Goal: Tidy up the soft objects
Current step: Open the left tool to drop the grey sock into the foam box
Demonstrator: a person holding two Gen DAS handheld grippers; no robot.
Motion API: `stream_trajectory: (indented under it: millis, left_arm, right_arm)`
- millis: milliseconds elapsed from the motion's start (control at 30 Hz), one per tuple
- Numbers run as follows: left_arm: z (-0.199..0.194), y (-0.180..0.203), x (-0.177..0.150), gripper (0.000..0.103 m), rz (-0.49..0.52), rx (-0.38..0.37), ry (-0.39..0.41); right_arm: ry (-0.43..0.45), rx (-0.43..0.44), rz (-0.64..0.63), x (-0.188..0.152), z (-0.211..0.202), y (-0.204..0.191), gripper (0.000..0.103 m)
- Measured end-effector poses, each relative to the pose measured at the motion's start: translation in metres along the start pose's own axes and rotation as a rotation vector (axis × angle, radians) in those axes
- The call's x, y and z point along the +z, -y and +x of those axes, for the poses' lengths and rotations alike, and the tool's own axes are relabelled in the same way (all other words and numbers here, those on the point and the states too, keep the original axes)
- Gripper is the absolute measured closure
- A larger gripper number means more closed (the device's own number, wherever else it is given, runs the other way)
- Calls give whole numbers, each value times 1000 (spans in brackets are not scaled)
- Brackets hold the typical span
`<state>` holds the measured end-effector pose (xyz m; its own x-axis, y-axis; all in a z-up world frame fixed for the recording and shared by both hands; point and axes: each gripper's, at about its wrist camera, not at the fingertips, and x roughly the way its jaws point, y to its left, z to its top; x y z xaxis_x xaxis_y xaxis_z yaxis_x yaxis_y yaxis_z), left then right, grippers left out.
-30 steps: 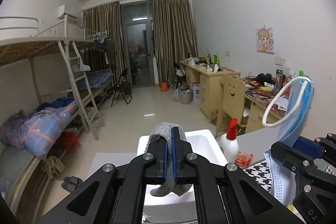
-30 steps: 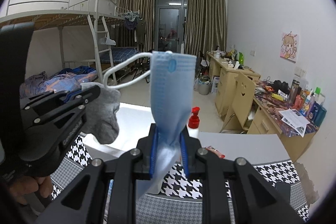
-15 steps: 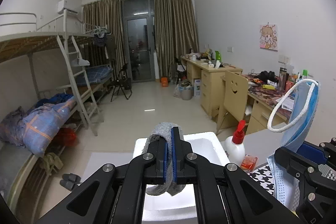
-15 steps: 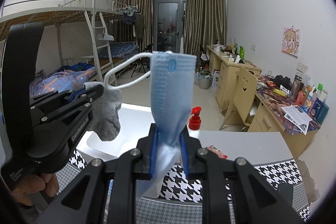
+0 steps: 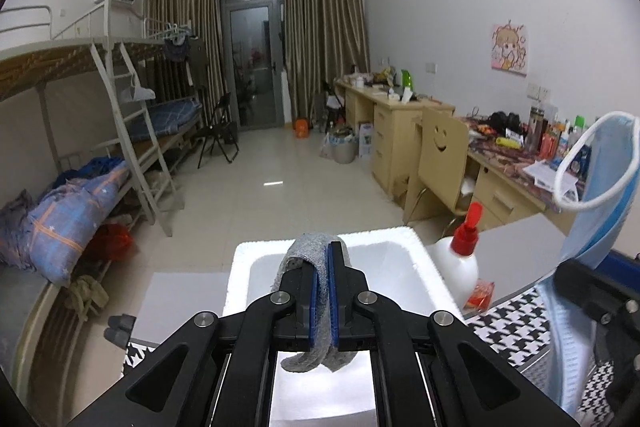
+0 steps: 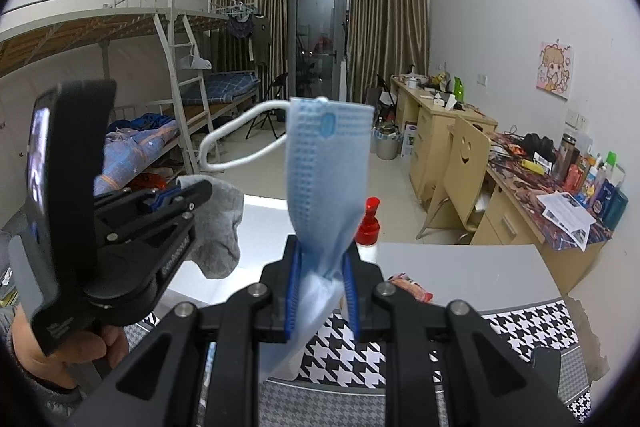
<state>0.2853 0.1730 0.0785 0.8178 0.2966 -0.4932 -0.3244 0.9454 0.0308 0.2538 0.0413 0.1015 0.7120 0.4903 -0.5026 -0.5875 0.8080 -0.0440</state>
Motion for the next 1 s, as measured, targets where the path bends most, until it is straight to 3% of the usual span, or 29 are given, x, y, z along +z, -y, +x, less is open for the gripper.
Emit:
stream_trajectory:
  millis: [33, 100, 133, 167, 267, 333, 467, 633, 1000]
  left_arm:
    - [3, 0, -1, 86, -2, 5, -10]
    - [7, -2, -2, 55, 0, -2, -25]
    - [7, -4, -3, 32, -4, -6, -23]
    - [6, -5, -3, 18, -12, 5, -12]
    - [4, -10, -2, 7, -25, 15, -1]
    - [6, -10, -3, 1, -26, 1, -19]
    - [6, -8, -2, 1, -9, 12, -9]
    - [12, -13, 1, 1, -56, -80, -31]
    - [11, -2, 1, 1, 3, -200, -59]
  right_arm:
    - [-3, 0, 2, 0, 1, 0, 79]
    - [-4, 3, 5, 1, 2, 0, 79]
    - [-5, 2, 5, 1, 3, 1, 79]
    - [-4, 1, 6, 1, 3, 1, 79]
    - [-7, -1, 6, 2, 5, 2, 79]
    - [-11, -2, 6, 3, 7, 3, 79]
    - [-6, -5, 5, 4, 8, 4, 79]
    - [-2, -7, 13, 2, 7, 6, 79]
    - [3, -23, 27, 2, 6, 16, 79]
